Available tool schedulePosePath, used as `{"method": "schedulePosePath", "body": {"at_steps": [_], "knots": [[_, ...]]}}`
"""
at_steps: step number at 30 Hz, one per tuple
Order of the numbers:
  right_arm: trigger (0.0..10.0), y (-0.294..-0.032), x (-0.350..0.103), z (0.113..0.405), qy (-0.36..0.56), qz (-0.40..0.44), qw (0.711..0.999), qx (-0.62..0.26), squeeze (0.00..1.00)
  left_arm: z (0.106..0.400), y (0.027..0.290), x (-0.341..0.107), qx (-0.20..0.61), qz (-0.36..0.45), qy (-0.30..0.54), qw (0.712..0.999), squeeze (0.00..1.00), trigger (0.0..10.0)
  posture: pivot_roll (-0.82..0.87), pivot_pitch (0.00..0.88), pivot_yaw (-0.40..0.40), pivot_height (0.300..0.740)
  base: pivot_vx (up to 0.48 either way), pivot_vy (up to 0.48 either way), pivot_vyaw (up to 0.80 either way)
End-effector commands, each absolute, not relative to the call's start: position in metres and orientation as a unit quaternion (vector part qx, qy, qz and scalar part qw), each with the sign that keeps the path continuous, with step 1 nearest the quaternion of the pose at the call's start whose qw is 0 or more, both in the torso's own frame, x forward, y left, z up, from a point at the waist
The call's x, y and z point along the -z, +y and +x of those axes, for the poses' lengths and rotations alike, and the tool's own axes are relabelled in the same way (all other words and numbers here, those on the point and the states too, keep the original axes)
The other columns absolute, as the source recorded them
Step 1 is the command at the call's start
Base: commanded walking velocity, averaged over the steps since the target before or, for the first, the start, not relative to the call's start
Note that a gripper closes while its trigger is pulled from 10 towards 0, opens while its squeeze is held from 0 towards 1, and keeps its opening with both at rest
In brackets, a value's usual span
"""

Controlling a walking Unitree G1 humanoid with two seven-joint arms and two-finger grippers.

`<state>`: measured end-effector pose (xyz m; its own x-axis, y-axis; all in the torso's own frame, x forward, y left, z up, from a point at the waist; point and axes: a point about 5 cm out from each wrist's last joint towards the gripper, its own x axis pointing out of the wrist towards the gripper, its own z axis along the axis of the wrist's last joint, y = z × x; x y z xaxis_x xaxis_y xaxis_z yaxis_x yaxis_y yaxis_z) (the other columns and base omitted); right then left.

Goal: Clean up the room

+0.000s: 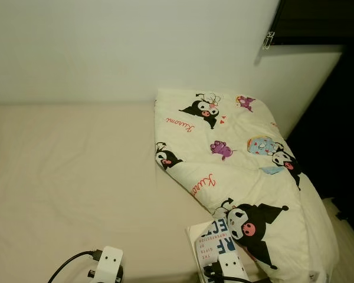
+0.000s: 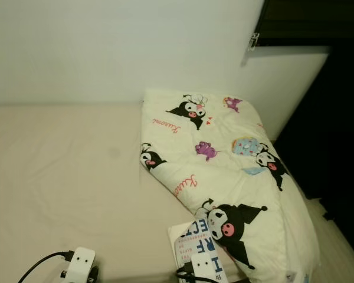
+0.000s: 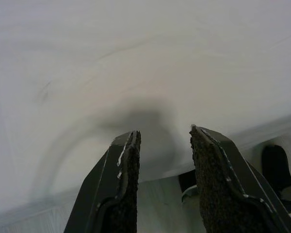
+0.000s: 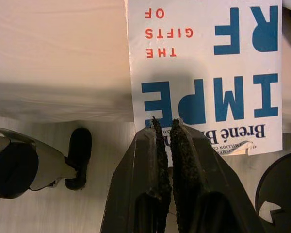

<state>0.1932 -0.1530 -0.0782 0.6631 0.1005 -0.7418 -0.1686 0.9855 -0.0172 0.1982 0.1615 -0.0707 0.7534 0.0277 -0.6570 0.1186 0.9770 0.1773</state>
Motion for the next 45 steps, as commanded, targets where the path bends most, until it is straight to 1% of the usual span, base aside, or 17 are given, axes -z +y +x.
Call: {"method": "schedulePosePath", "body": {"at_steps": [1,15,25,30,35,36,38,42,45], "knots": [[10.0,-0.156,0.082,0.187,0.419,-0.046,0.904,-0.071,0.00,0.193,0.162,0.074,0.027,0.109,0.363,0.925,0.00,10.0,0.06,0.000,0.043,0.740,0.000,0.000,0.00],[10.0,-0.154,0.082,0.187,0.417,-0.047,0.904,-0.076,0.00,0.189,0.162,0.076,0.030,0.109,0.369,0.923,0.00,10.0,0.05,0.000,0.040,0.740,0.000,0.000,0.00],[10.0,-0.155,0.081,0.188,0.415,-0.046,0.906,-0.072,0.00,0.195,0.166,0.073,0.027,0.111,0.364,0.924,0.00,10.0,0.05,0.000,0.045,0.740,0.000,0.000,0.00],[10.0,-0.156,0.079,0.192,0.405,-0.045,0.911,-0.066,0.00,0.193,0.164,0.074,0.038,0.119,0.364,0.923,0.00,10.0,0.05,0.000,0.058,0.740,0.000,0.000,0.00],[10.0,-0.156,0.082,0.185,0.412,-0.046,0.908,-0.067,0.00,0.184,0.161,0.079,0.048,0.121,0.372,0.919,0.00,10.0,0.04,0.000,0.065,0.740,0.000,0.000,0.00],[10.0,-0.157,0.083,0.183,0.410,-0.057,0.908,-0.068,0.00,0.182,0.161,0.079,0.047,0.119,0.373,0.919,0.00,10.0,0.04,0.000,0.062,0.740,0.000,0.000,0.00],[10.0,-0.157,0.083,0.183,0.410,-0.057,0.908,-0.068,0.00,0.182,0.161,0.079,0.047,0.119,0.373,0.919,0.00,10.0,0.04,0.000,0.062,0.740,0.000,0.000,0.00],[10.0,-0.164,0.088,0.171,0.422,-0.063,0.903,-0.056,0.00,0.180,0.164,0.080,0.037,0.113,0.375,0.919,0.00,10.0,0.05,0.000,0.055,0.740,0.000,0.000,0.00],[10.0,-0.163,0.088,0.170,0.426,-0.059,0.901,-0.060,0.00,0.181,0.164,0.080,0.036,0.113,0.376,0.919,0.00,10.0,0.05,0.000,0.056,0.740,0.000,0.000,0.00]]}}
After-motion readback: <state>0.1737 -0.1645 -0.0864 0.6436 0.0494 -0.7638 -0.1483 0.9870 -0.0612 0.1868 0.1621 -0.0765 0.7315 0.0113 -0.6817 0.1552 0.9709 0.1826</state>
